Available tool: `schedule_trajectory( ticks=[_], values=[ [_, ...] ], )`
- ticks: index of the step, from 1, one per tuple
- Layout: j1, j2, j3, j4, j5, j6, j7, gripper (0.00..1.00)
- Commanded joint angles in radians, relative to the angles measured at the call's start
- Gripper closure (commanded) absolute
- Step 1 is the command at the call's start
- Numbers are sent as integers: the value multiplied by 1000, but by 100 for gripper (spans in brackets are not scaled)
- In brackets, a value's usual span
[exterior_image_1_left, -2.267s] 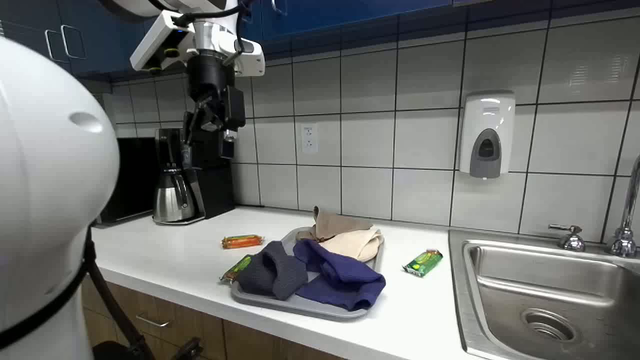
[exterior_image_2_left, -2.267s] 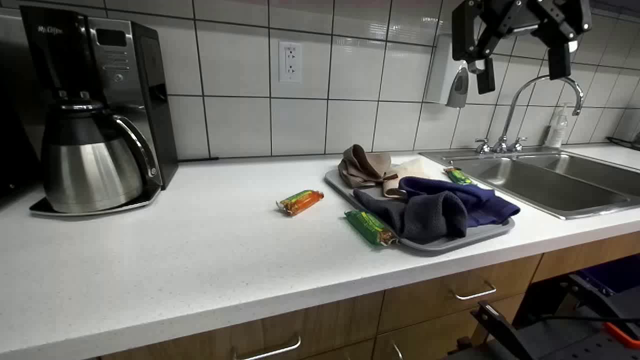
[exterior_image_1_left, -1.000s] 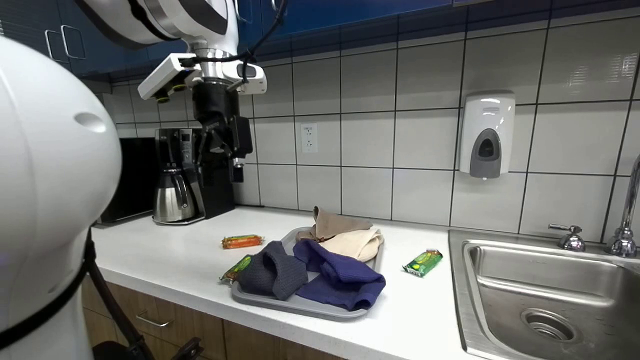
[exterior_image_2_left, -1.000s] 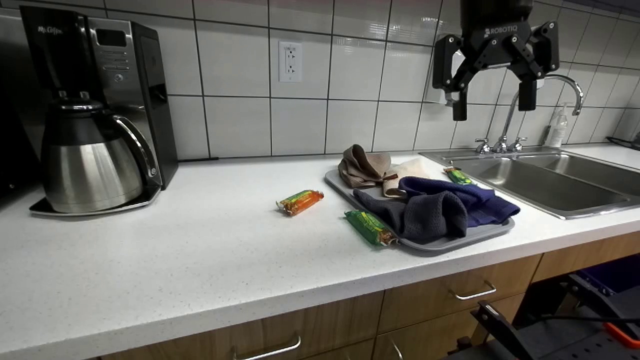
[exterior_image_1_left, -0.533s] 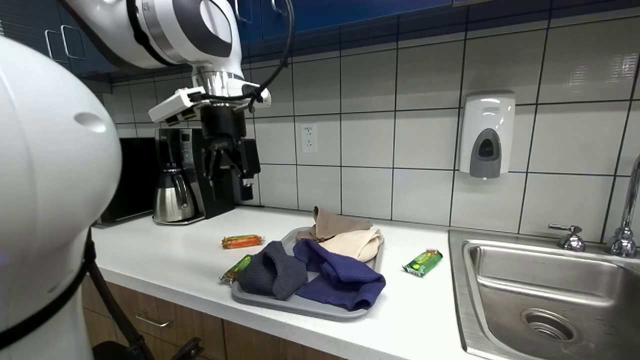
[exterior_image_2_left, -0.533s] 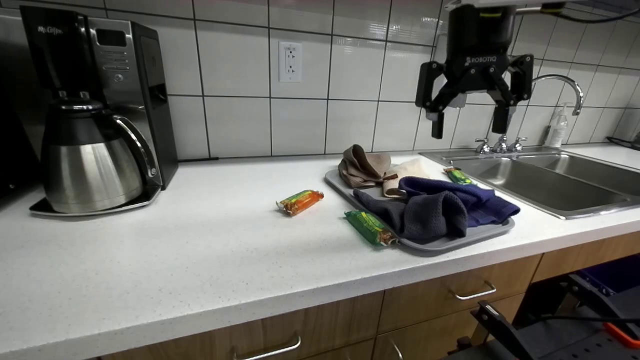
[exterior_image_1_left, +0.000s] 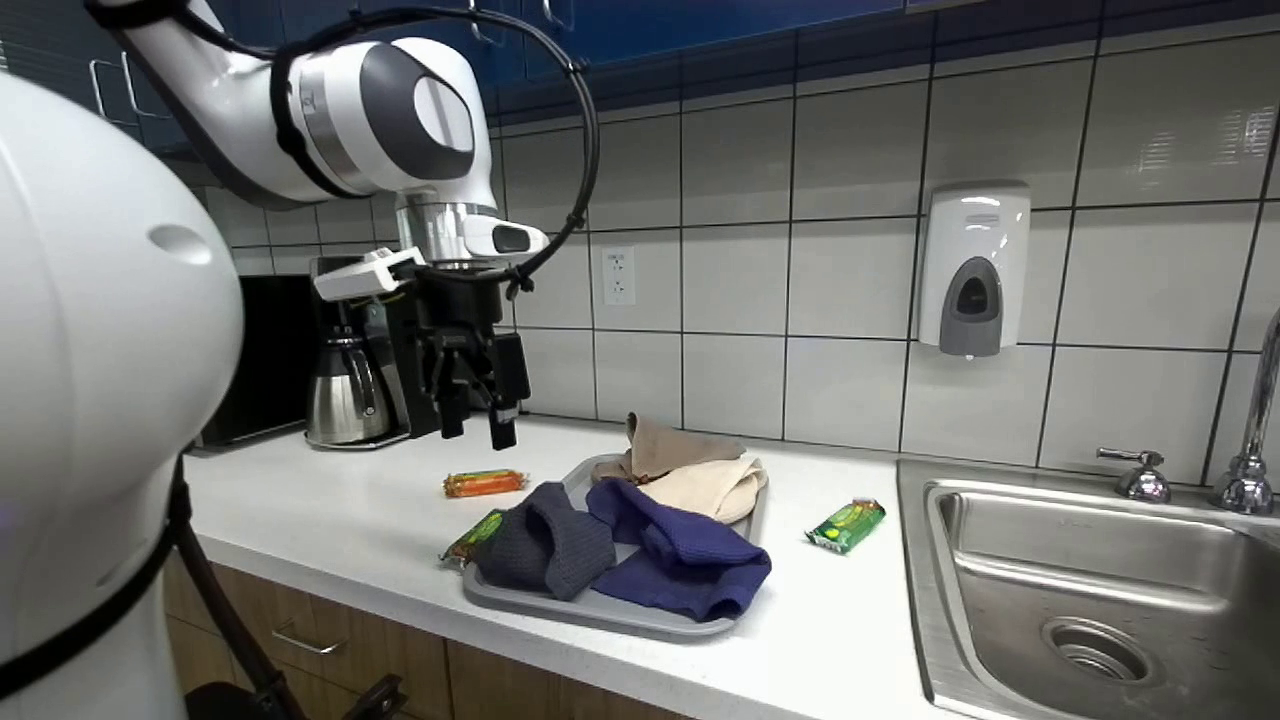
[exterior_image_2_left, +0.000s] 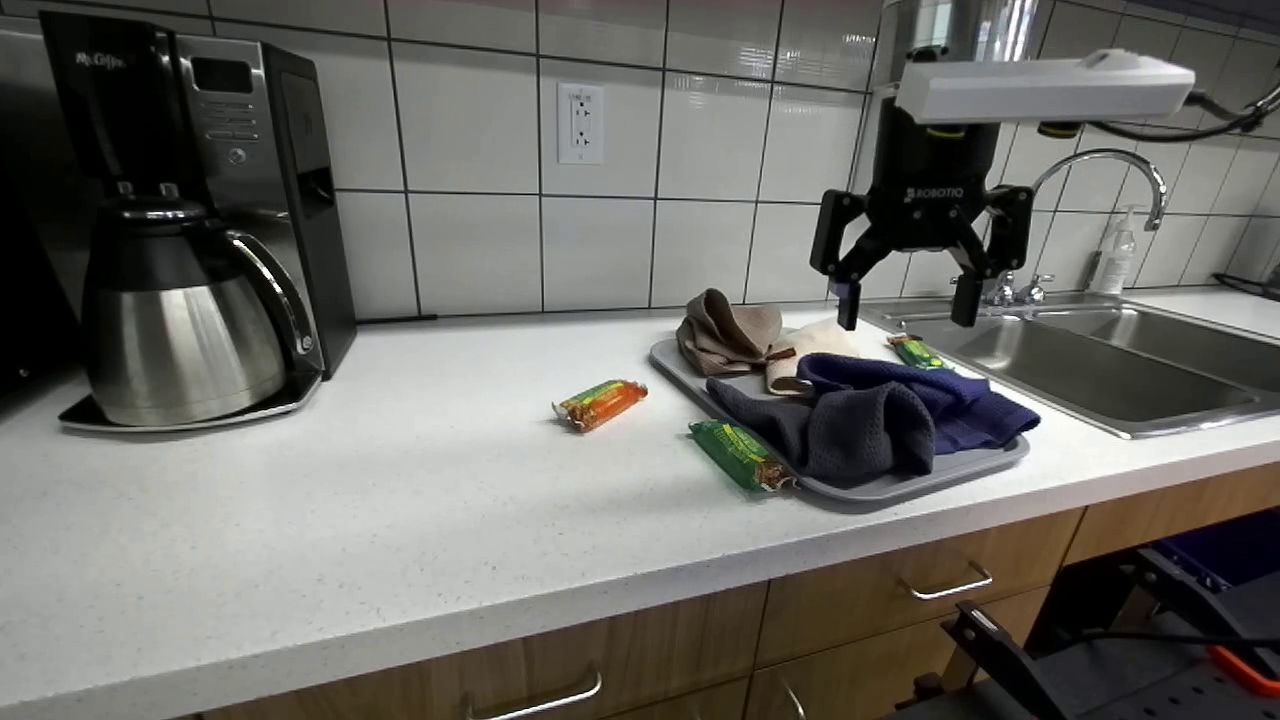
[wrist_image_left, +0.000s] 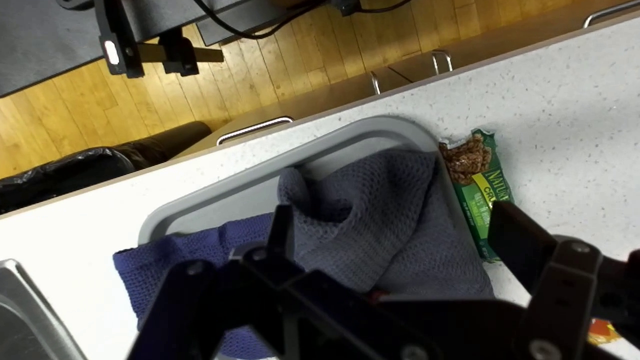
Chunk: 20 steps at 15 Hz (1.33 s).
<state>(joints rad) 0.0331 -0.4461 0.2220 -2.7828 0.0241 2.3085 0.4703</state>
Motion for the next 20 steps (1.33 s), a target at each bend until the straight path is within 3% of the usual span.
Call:
schedule_trajectory(
  ticks=[1, 20],
  values=[
    [-7, 69, -3, 1, 2, 81, 24, 0],
    [-21, 367, -95, 14, -33, 348, 75, 0]
  ],
)
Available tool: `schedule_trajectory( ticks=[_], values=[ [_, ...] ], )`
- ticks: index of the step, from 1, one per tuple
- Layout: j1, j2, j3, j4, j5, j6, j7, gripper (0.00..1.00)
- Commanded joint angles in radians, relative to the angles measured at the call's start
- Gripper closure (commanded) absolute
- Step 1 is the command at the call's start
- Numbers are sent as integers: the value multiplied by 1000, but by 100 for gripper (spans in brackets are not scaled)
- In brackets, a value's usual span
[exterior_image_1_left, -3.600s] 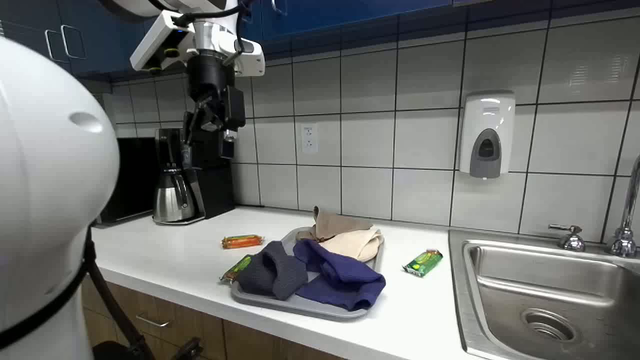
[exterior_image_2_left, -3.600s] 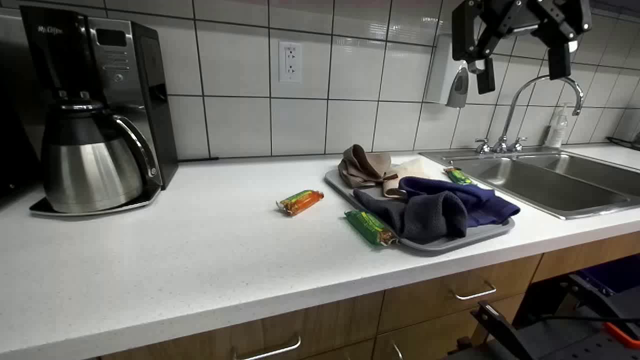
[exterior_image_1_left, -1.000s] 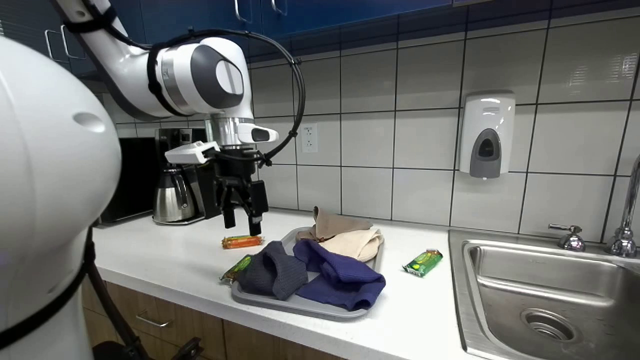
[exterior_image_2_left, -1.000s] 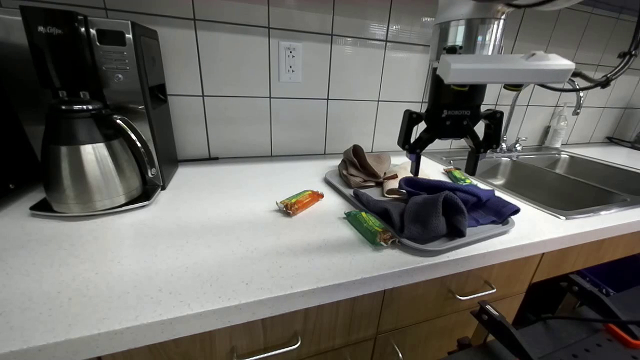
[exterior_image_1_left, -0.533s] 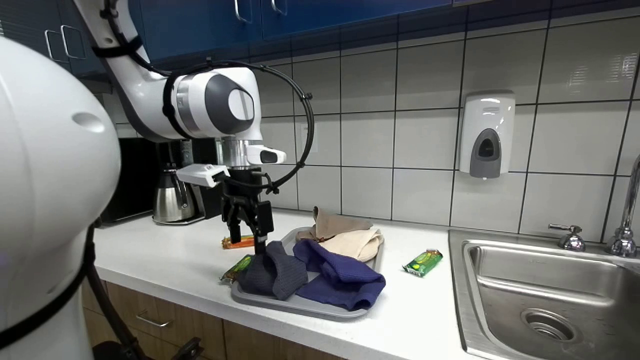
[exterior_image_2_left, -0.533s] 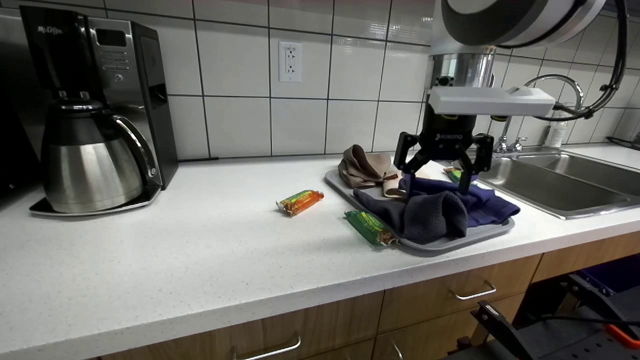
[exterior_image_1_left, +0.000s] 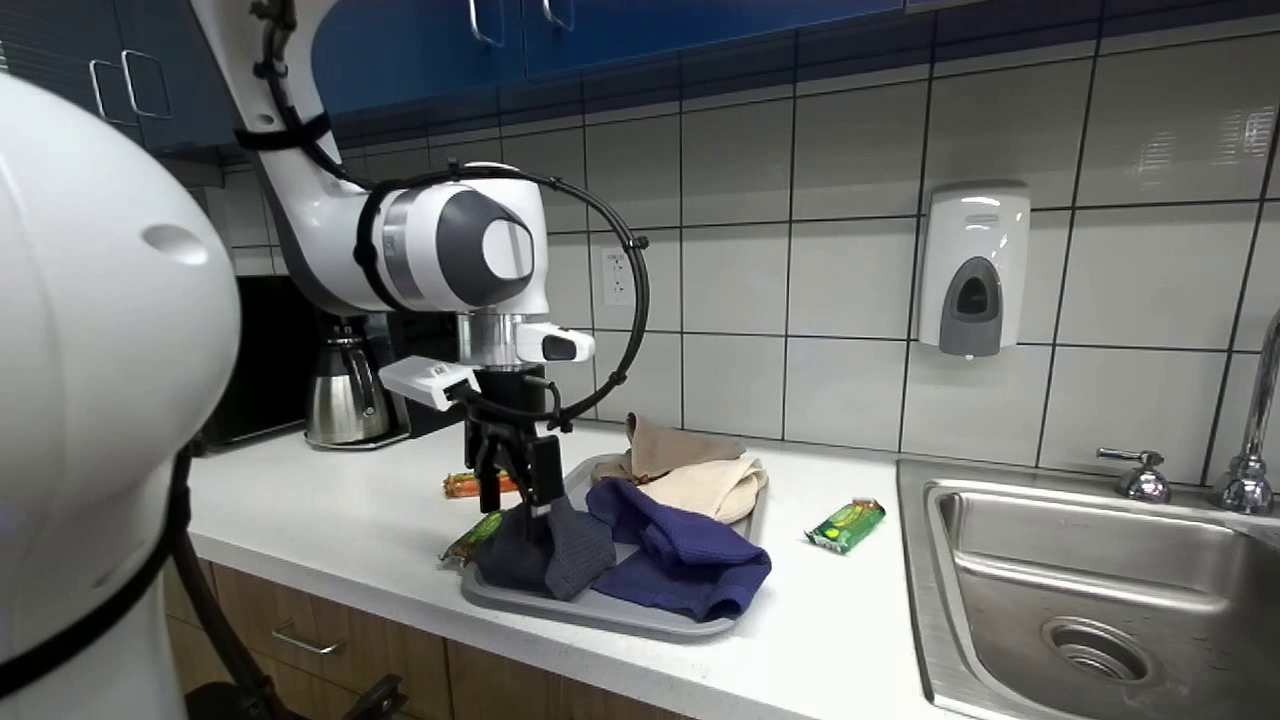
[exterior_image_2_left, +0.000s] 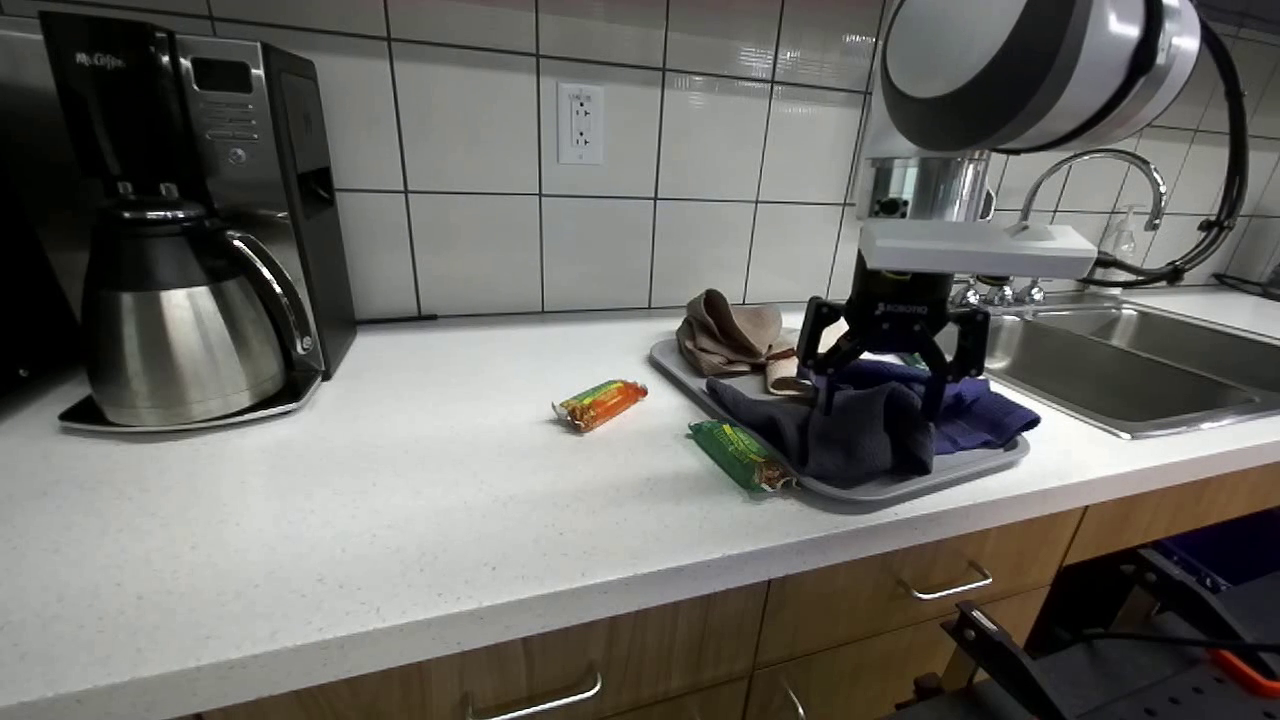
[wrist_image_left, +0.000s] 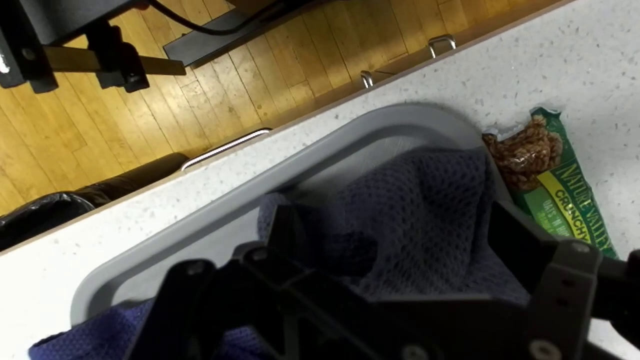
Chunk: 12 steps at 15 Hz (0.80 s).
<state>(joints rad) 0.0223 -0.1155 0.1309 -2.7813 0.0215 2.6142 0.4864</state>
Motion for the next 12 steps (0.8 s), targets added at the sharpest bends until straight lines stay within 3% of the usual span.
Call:
schedule_trajectory(
  ticks=[1, 12],
  values=[
    [-9, 48, -6, 18, -37, 55, 75, 0],
    [17, 178, -59, 116, -83, 103, 174, 0]
  ],
)
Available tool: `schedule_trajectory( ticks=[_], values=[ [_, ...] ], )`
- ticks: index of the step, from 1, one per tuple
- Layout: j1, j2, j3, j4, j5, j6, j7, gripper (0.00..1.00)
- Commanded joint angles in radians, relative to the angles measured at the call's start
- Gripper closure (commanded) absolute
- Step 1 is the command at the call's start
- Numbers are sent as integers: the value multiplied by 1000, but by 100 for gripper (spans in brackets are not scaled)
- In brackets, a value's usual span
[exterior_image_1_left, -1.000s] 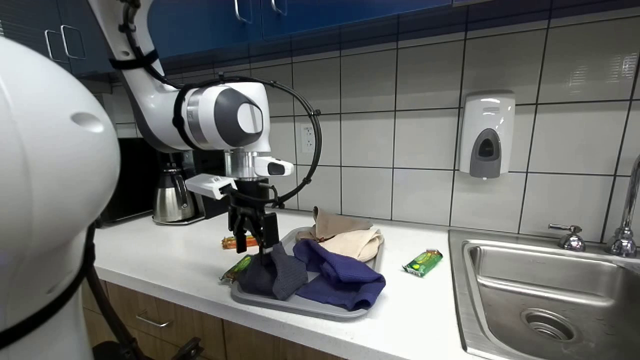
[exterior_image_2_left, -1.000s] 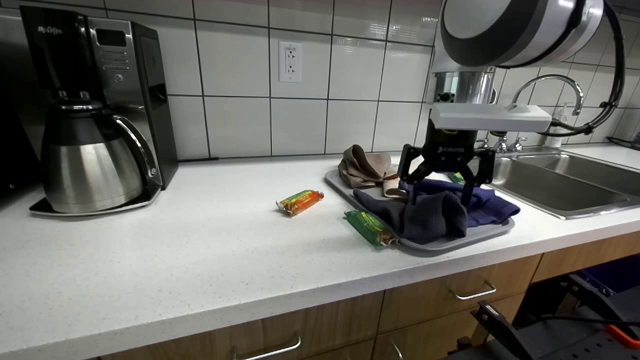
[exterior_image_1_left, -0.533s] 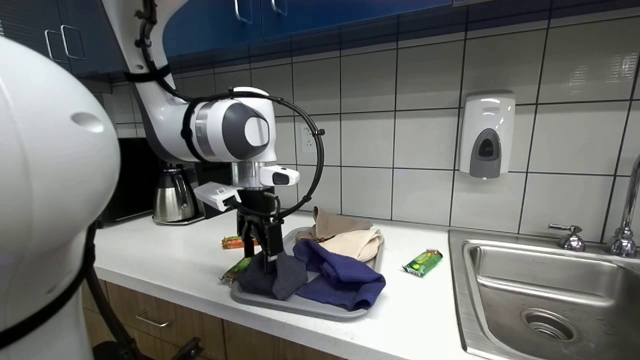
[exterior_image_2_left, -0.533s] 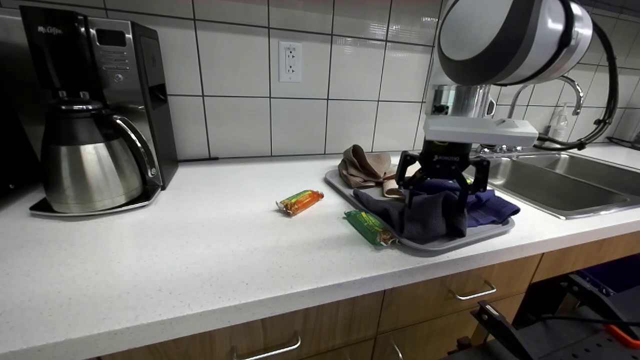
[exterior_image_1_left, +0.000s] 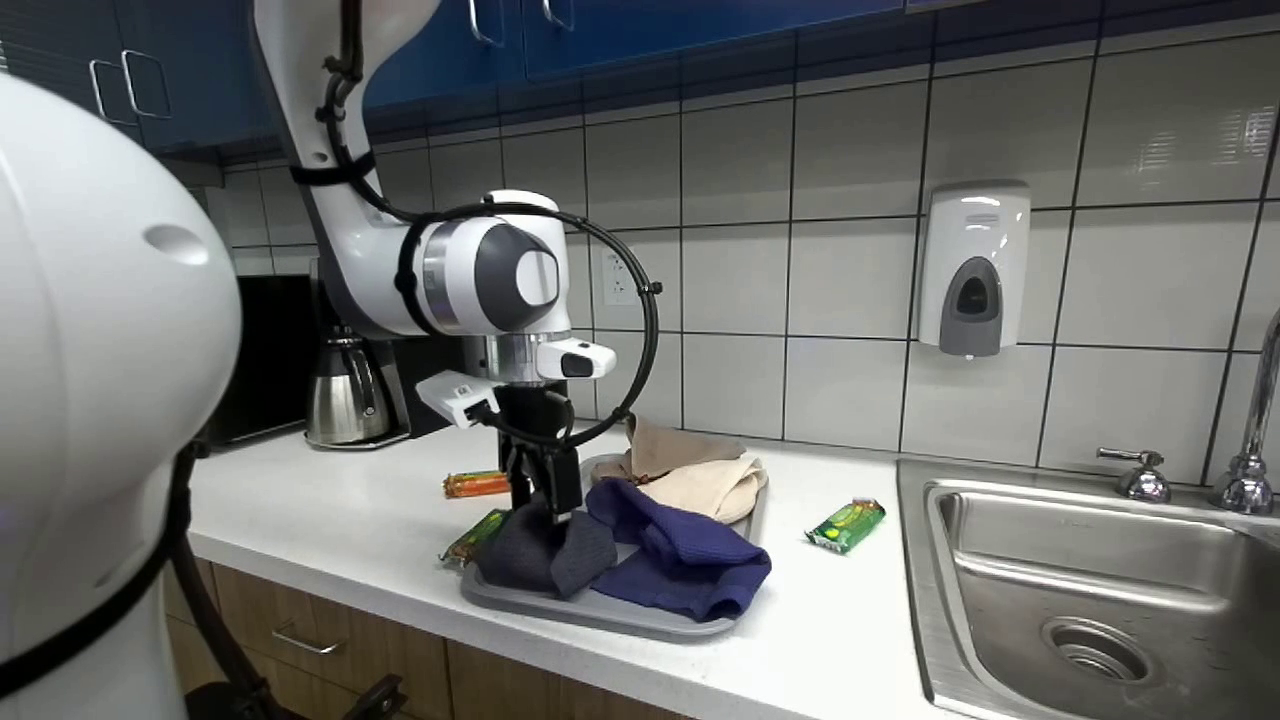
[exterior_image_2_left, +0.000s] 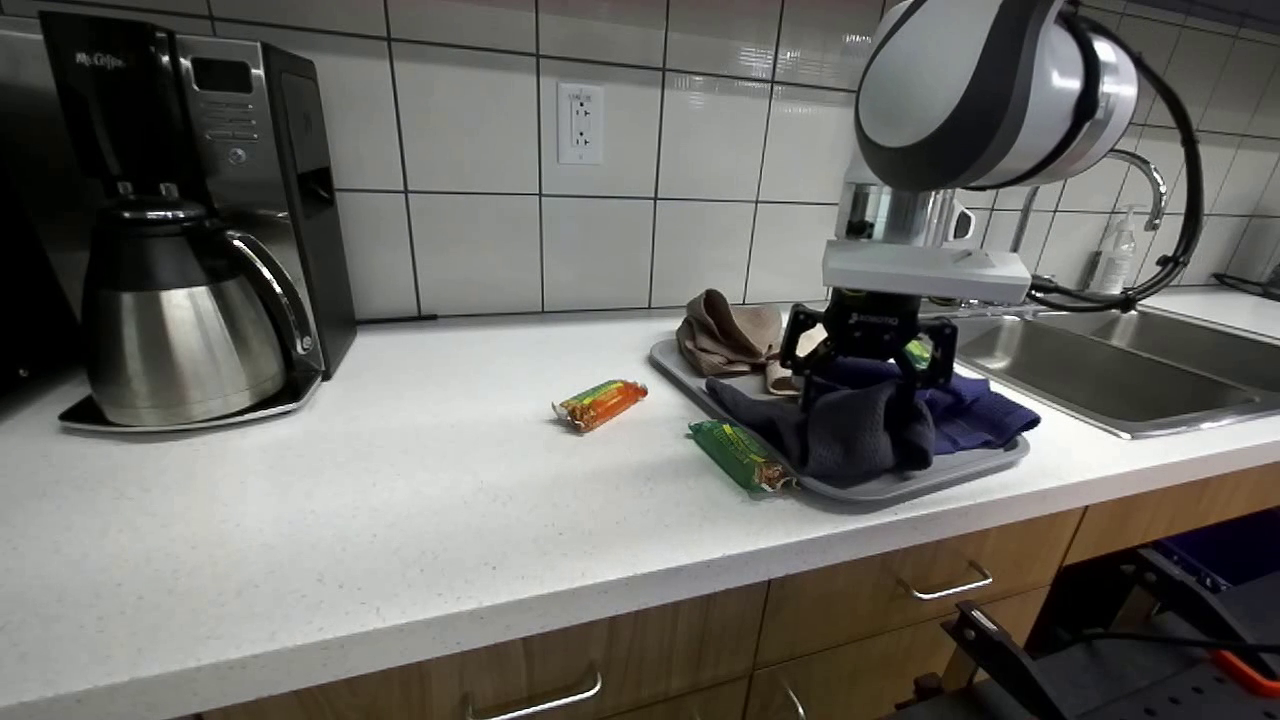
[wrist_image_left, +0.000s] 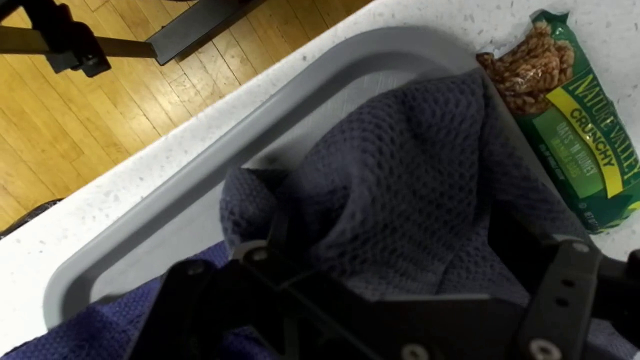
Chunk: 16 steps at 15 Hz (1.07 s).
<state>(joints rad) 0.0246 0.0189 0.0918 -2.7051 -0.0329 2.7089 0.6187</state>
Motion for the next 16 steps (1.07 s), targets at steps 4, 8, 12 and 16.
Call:
schedule_trajectory(
  ticks=[4, 8, 12, 16],
  values=[
    [33, 88, -34, 70, -18, 9, 39, 0],
    [55, 131, -46, 99, -2, 9, 26, 0],
    [74, 165, -59, 122, 3, 6, 21, 0],
    [83, 185, -64, 136, 24, 6, 5, 44]
  ],
)
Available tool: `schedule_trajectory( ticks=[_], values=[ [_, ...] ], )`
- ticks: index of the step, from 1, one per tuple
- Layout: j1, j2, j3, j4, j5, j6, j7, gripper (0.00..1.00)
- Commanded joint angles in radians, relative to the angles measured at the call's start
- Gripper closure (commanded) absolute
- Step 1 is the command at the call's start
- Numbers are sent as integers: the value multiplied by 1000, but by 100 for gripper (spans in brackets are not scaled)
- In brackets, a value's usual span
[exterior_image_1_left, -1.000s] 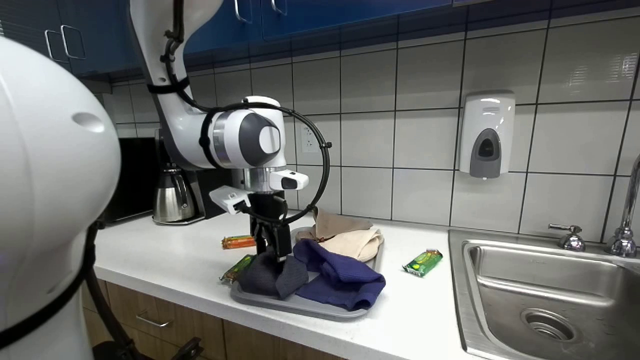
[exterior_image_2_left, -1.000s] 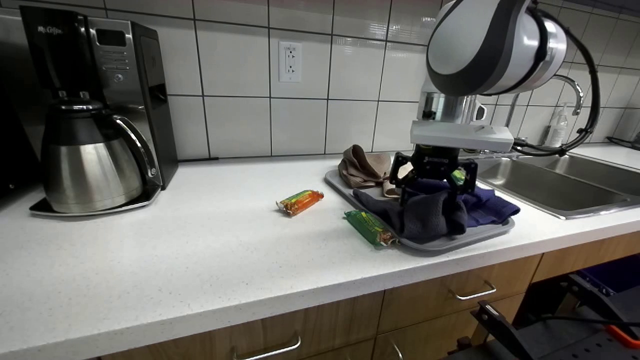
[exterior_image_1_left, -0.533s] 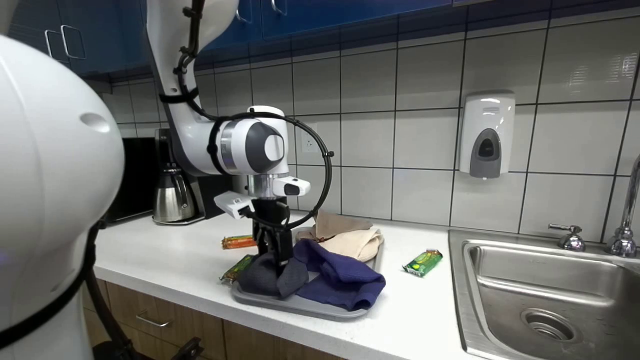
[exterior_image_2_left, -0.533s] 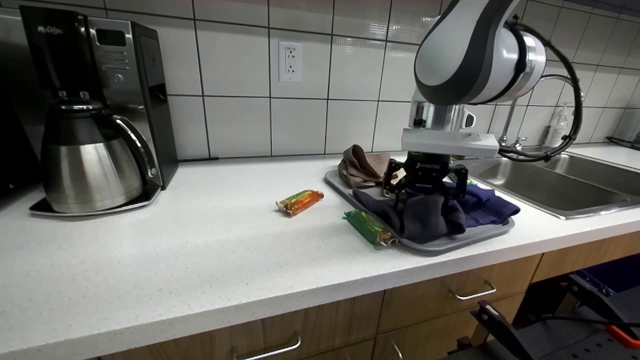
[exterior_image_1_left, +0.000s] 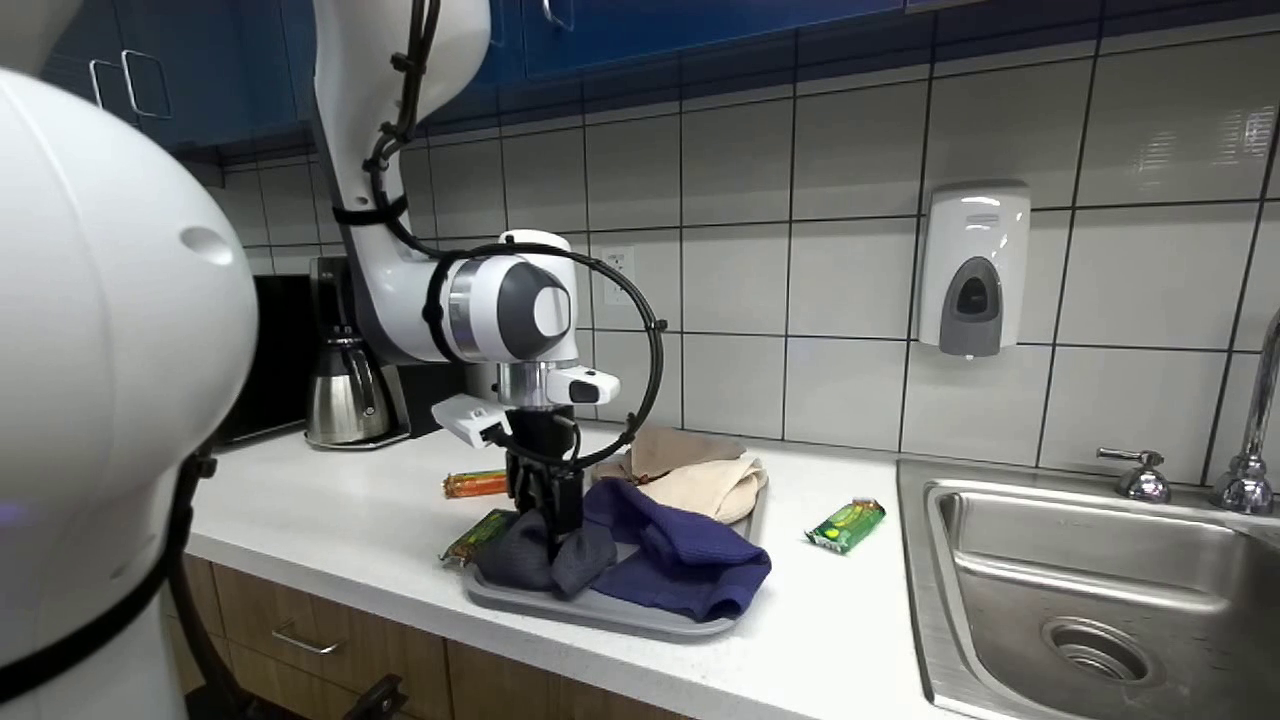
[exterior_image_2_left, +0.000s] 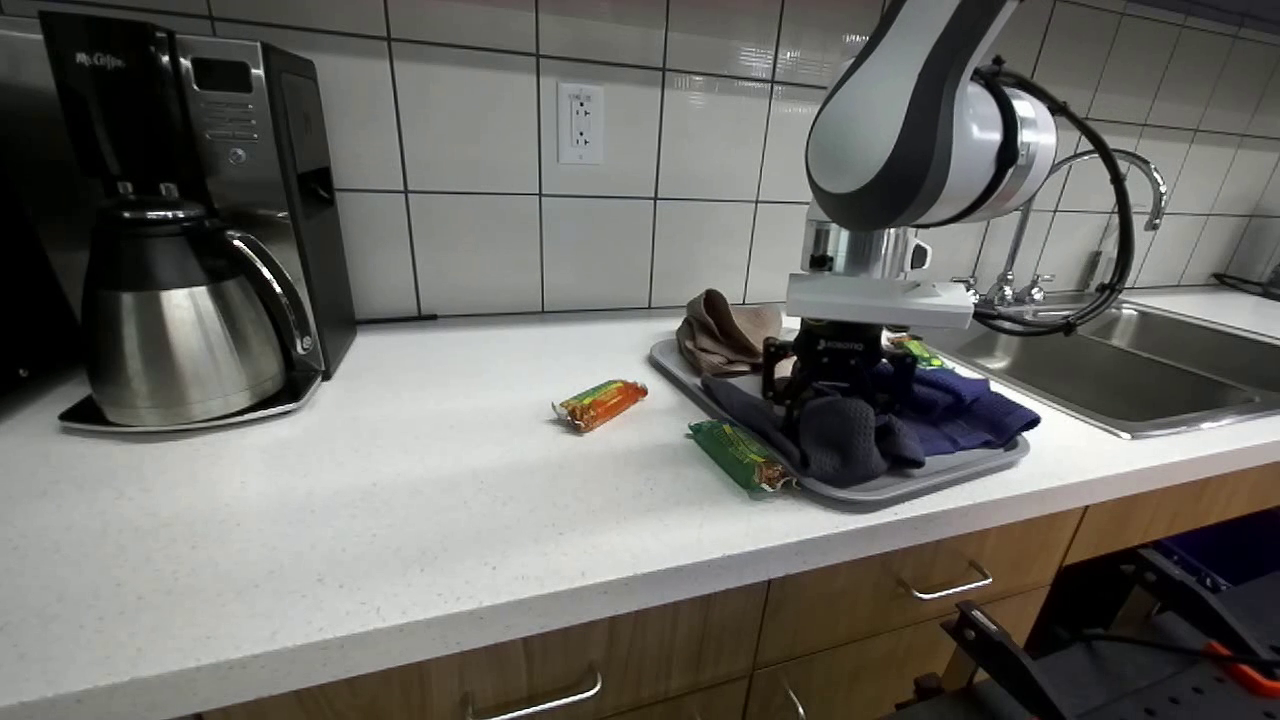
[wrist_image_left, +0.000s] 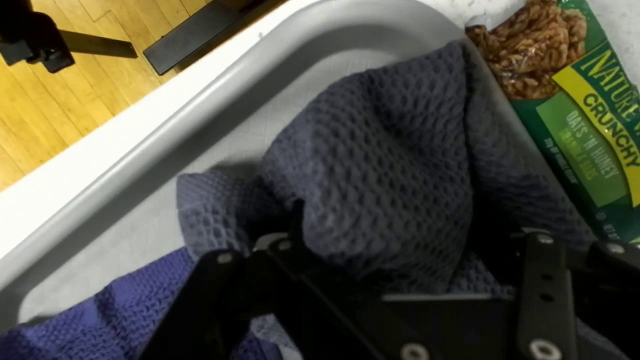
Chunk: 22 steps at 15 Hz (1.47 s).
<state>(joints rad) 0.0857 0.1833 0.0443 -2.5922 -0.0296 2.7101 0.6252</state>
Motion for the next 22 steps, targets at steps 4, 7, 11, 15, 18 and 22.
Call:
schedule_trajectory(
  ticks=[4, 7, 11, 15, 18, 22],
  values=[
    [24, 18, -22, 23, 29, 4, -5, 73],
    [24, -1, -28, 22, 27, -6, -2, 95],
    [20, -47, -25, 24, 37, -33, -8, 97],
    [19, -97, -21, 17, 34, -58, -1, 97],
    [20, -155, -14, 6, 28, -90, 7, 97],
    [23, -250, 8, -3, 19, -156, 20, 97]
  ],
)
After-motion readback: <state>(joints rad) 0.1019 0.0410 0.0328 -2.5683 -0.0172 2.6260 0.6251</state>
